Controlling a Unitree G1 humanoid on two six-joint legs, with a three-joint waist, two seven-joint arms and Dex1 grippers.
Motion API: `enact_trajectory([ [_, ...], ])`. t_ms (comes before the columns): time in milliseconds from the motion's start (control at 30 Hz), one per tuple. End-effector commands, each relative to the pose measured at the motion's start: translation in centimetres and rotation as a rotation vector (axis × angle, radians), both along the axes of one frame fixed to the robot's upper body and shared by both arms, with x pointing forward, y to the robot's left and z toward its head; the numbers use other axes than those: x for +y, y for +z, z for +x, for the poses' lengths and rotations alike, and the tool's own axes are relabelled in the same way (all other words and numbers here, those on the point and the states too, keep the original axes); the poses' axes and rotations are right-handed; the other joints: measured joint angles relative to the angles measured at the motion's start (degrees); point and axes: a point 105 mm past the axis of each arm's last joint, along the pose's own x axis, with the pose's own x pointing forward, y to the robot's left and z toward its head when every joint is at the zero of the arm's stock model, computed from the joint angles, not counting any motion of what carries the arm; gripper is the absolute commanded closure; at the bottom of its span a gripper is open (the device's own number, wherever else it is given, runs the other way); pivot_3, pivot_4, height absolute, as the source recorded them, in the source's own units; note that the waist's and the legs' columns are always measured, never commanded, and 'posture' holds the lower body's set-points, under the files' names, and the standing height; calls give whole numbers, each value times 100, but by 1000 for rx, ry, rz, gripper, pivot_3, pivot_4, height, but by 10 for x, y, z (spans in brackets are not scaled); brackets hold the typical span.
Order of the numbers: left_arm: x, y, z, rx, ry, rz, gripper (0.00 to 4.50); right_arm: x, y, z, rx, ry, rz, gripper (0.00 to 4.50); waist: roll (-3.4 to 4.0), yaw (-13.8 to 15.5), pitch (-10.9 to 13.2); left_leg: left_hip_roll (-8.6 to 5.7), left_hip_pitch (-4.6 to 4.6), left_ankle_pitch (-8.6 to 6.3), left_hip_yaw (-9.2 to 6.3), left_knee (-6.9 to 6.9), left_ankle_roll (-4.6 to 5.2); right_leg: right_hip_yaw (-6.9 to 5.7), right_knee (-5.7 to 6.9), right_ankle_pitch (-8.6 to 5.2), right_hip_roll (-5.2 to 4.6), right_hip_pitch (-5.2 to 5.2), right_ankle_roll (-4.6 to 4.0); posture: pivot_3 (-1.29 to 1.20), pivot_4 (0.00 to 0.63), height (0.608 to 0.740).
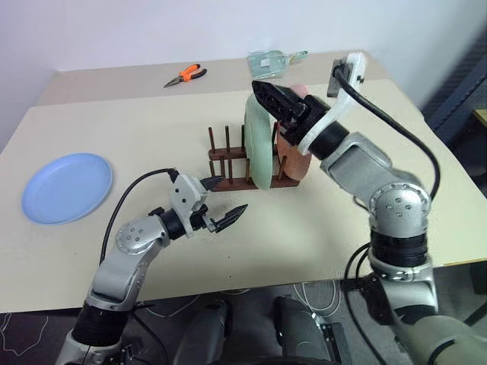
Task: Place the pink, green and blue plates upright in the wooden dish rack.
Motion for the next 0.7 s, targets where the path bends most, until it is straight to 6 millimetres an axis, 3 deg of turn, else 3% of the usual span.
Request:
enact_trajectory([
  [33, 29, 30, 7, -55, 117, -96, 128, -1, 26, -17, -328, -24, -270, 1607, -2, 3, 0, 0, -1, 0, -1, 0, 0, -1, 0, 0, 0, -1, 0, 0, 150, 739],
  [67, 36, 33, 9, -57, 143, -112, 128, -3, 26, -17, -368, -31, -319, 1607, -2, -1, 0, 1, -1, 0, 0, 0, 0, -2, 0, -1, 0, -1, 1, 0, 150, 739],
  [133, 69, 46, 17, -71, 279, -193, 128, -12, 30, -15, -427, -43, -387, 1607, -3, -11, 0, 2, -1, 0, 1, 0, 0, -2, -1, -1, 0, 0, 2, 0, 150, 739],
  [233, 131, 69, 28, -136, 580, -377, 0, -12, 36, -22, -507, 0, -440, 699, -4, -4, 0, 5, 0, 0, 1, 1, 0, -2, -1, 0, 0, 0, 2, 0, 150, 739],
  [267, 162, 70, 33, -145, 767, -415, 0, -6, 37, -28, -541, 38, -456, 313, -5, 8, 0, 5, 0, 0, 1, 2, -1, -2, -1, 0, 0, 0, 2, 0, 150, 739],
  [300, 183, 69, 35, -146, 890, -437, 0, -3, 37, -33, -565, 63, -467, 58, -8, 9, 1, 4, -1, 0, 0, 5, -1, -3, -1, 1, 0, 0, 2, 0, 150, 739],
  [367, 225, 60, 33, -132, 1165, -439, 0, 4, 36, -40, -600, 102, -488, 58, -9, 9, 0, 3, -1, 0, 0, 6, -2, -3, -1, 1, -1, 2, 3, 0, 150, 739],
  [467, 291, 25, 8, 14, 1603, -514, 0, 13, 24, -44, -607, 150, -518, 58, -16, 4, -4, 1, -1, 0, 2, 5, -2, -1, -5, 3, -3, 2, 6, 0, 150, 739],
  [567, 310, -6, -13, 172, 1747, -646, 0, 19, 7, -43, -578, 181, -541, 58, -28, 15, -5, 1, -1, -1, 0, 5, -4, -2, -3, 4, -2, 1, 7, 0, 150, 739],
  [700, 307, -27, -21, 323, 1735, -879, 0, 22, -5, -43, -560, 200, -558, 58, -49, 98, -3, -2, -3, -1, -7, 15, -4, -5, -3, 6, -2, 7, 11, 0, 150, 739],
])
